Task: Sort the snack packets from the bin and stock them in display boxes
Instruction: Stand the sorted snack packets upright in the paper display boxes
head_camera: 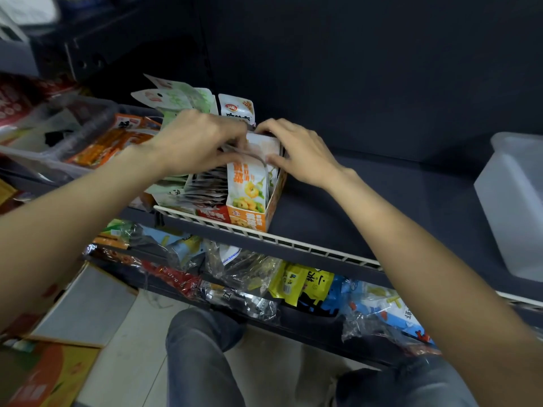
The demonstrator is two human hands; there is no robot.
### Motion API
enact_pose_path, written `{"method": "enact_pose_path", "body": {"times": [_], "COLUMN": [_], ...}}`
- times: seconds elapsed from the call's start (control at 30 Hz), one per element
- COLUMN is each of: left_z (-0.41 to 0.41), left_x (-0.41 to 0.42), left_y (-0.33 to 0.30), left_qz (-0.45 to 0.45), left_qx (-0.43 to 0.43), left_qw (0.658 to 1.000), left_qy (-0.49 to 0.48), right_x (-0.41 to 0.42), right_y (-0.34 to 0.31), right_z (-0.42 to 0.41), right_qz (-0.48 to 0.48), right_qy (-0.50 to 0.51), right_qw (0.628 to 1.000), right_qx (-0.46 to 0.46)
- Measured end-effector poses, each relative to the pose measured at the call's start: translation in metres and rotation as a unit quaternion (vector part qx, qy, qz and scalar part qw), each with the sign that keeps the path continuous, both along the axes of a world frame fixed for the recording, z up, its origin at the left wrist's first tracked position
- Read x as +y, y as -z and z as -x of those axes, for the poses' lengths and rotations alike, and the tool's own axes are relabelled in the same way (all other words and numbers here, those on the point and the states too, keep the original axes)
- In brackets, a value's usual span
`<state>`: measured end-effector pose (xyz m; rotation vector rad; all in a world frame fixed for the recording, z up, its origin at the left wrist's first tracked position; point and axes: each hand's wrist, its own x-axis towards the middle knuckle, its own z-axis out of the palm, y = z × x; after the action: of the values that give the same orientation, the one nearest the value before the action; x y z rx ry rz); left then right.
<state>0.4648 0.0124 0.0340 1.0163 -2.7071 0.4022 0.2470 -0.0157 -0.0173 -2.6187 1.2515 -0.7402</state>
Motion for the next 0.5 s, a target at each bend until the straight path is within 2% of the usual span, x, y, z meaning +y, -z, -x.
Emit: {"method": "enact_pose_path", "body": {"times": [0.03,0.17,0.33,0.43,0.5], "left_z": [0.001,0.008,0.012,0.012,0.011], "left_x": [-0.001,0.005,0.014,0.021,0.021], "left_y": [-0.001,0.021,0.046,0.059,0.064], "left_qz": [-0.005,-0.026,-0.105,0.005,0.019], "left_qx": [0.014,-0.032,0.113,0.098,0.120], "left_qw": [1.000,0.999,0.987,0.994,0.990], "left_qy": [-0.007,0.007,-0.040,-0.049,-0.073], "right_x": [-0.001,-0.002,0.000,0.001,0.000], "right_y": [0.000,0.001,0.002,0.001,0.002], "right_z": [0.000,-0.001,0.004,0.007,0.006], "right_qz": [0.002,-0.012,-0.054,-0.055,-0.042], "right_qy": [0.001,-0.001,-0.029,-0.011,0.022], "right_qw": [1.000,1.000,0.998,0.998,0.997], "right_qx": [0.002,0.016,0.014,-0.023,-0.053]}}
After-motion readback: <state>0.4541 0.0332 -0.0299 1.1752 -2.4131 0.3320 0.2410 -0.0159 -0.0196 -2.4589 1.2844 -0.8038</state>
